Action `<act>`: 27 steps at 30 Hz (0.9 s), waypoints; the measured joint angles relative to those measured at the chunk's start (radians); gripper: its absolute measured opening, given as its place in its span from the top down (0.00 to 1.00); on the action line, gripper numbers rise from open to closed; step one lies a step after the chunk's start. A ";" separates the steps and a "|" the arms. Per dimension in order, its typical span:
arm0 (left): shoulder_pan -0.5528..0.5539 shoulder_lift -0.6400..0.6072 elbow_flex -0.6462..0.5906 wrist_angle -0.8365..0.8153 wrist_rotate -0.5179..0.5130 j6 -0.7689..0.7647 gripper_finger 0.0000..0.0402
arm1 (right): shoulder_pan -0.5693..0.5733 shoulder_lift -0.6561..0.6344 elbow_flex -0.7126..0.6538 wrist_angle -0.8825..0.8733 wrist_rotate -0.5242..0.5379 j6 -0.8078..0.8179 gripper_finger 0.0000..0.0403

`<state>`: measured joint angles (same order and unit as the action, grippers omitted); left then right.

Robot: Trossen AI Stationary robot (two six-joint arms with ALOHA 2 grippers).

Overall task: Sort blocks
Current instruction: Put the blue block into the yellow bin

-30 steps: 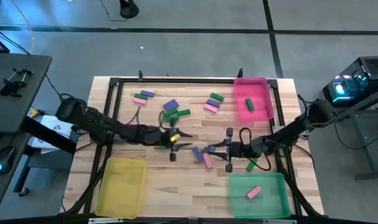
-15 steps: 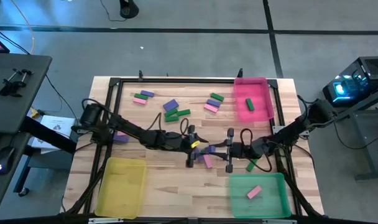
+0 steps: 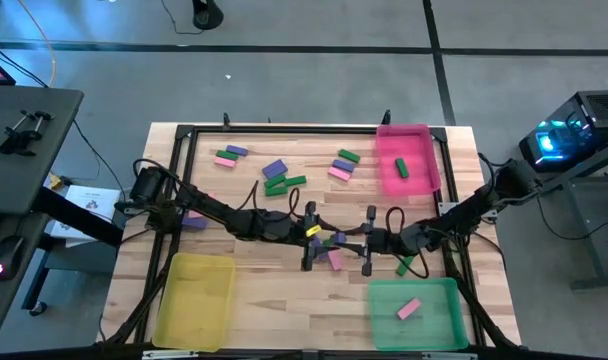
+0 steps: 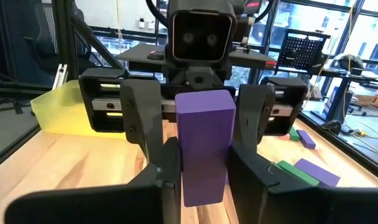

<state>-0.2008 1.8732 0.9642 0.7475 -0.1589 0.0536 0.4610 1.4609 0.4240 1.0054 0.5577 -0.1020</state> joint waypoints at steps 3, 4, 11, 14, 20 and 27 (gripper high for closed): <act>0.000 0.000 0.000 -0.003 0.000 0.000 0.53 | 0.000 0.000 0.000 0.000 0.000 0.000 0.82; 0.000 0.000 0.000 -0.007 0.000 0.001 0.56 | 0.000 0.000 0.000 0.000 0.000 0.000 0.82; 0.000 0.000 0.000 -0.007 0.003 0.018 0.79 | 0.000 0.000 0.000 0.000 0.001 0.027 0.82; 0.001 0.000 0.000 -0.003 0.039 0.034 0.81 | 0.000 0.000 0.000 -0.001 -0.005 0.044 0.79; 0.001 0.000 0.000 0.005 0.065 0.037 0.81 | -0.002 0.000 0.000 0.000 -0.030 0.050 0.71; 0.001 0.000 0.000 0.003 0.066 0.033 0.81 | -0.002 -0.008 0.000 0.003 -0.019 0.073 0.68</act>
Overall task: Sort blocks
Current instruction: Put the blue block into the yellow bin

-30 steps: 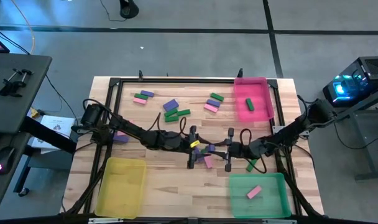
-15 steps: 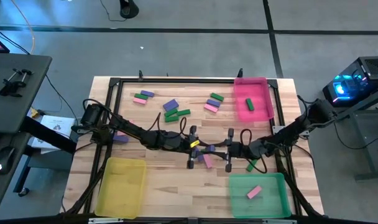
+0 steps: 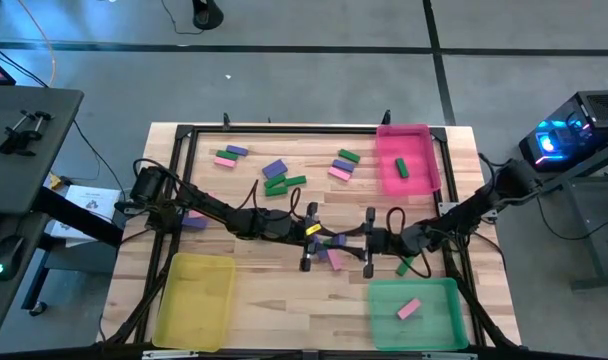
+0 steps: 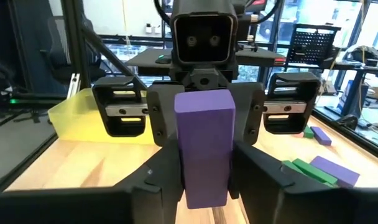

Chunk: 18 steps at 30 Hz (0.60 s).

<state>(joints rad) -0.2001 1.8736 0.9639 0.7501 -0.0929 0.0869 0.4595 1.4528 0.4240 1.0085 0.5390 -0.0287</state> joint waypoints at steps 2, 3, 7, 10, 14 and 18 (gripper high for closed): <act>0.000 -0.001 0.000 -0.011 -0.001 -0.008 0.81 | 0.000 -0.010 0.000 -0.002 0.002 0.011 0.66; 0.000 -0.001 0.000 -0.015 -0.001 -0.008 0.81 | 0.000 -0.017 -0.001 -0.003 0.002 0.011 0.64; -0.003 -0.001 0.000 -0.026 -0.003 -0.008 0.81 | 0.000 -0.048 -0.001 -0.007 0.002 0.020 0.55; -0.004 -0.001 0.000 -0.041 -0.014 -0.007 0.81 | 0.000 -0.085 -0.001 -0.004 0.008 0.027 0.48; -0.008 0.001 0.000 -0.085 -0.037 -0.004 0.81 | 0.012 -0.152 -0.001 -0.001 0.023 0.025 0.44; -0.013 -0.012 0.000 -0.090 -0.063 0.020 0.81 | 0.028 -0.222 -0.001 -0.013 0.017 0.022 0.44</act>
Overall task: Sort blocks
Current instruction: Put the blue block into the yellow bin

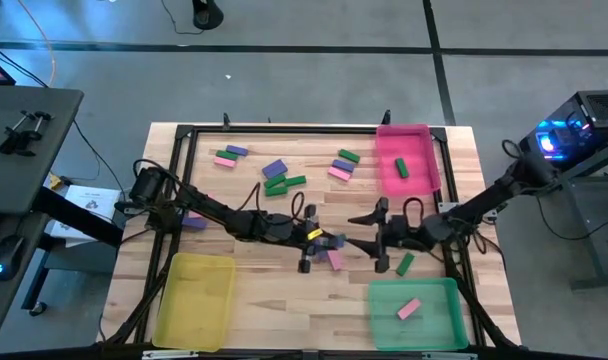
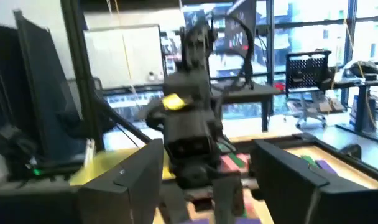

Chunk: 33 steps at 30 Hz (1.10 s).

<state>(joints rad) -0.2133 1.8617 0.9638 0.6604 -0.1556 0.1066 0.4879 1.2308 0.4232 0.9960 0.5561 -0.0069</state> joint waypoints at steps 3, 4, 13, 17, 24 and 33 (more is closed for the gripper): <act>-0.021 -0.060 0.013 -0.114 -0.063 0.048 0.81 | 0.014 -0.030 0.000 -0.032 -0.003 0.000 0.44; -0.031 -0.092 0.030 -0.193 -0.098 0.061 0.81 | 0.019 -0.031 0.000 -0.039 -0.004 0.004 0.44; -0.281 -0.321 0.344 -1.324 -0.452 -0.256 0.81 | 0.051 0.003 0.000 -0.145 -0.007 0.083 0.44; -0.442 -0.332 0.426 -1.710 -0.372 -0.688 0.81 | 0.056 0.022 0.000 -0.147 -0.007 0.078 0.44; -0.695 -0.296 0.334 -1.817 -0.121 -1.410 0.81 | 0.056 0.034 0.000 -0.150 -0.007 0.069 0.44; -0.806 -0.265 0.083 -1.600 0.113 -1.885 0.81 | 0.056 0.034 0.000 -0.163 -0.009 0.052 0.44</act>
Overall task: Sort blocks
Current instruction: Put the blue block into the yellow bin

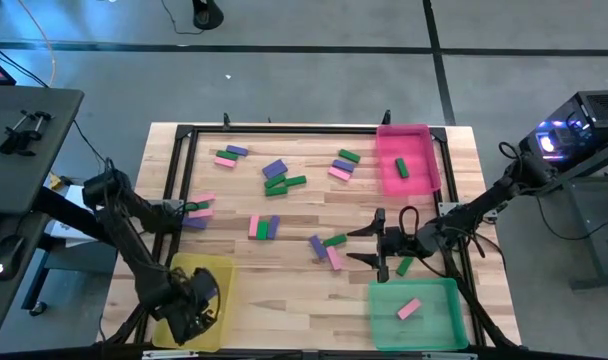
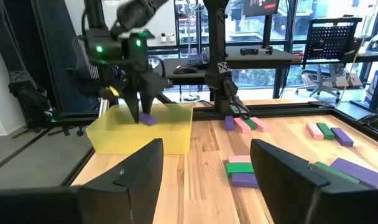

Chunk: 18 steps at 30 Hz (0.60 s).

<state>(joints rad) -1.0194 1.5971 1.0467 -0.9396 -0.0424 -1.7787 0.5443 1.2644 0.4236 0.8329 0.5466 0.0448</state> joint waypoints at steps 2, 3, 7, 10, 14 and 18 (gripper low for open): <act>0.006 0.000 -0.059 0.060 0.030 -0.030 0.81 | 0.000 0.000 0.000 -0.006 0.000 0.000 0.44; 0.015 0.000 -0.088 0.084 0.061 -0.048 0.81 | 0.000 0.000 0.000 -0.007 -0.001 0.000 0.44; 0.053 0.000 -0.175 0.134 0.158 -0.069 0.74 | 0.000 0.000 0.000 -0.008 -0.001 0.002 0.44; 0.078 -0.001 -0.204 0.133 0.162 -0.014 0.68 | 0.000 0.000 0.000 -0.009 -0.001 0.005 0.44; 0.109 -0.005 -0.208 0.114 0.121 0.061 0.62 | 0.000 0.000 0.000 -0.017 -0.001 0.026 0.44; 0.130 -0.039 -0.208 0.114 0.085 0.152 0.54 | 0.000 0.000 0.000 -0.046 -0.001 0.035 0.44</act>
<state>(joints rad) -0.8898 1.5581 0.8383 -0.8254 0.0422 -1.6272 0.5442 1.2644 0.4236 0.7873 0.5461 0.0796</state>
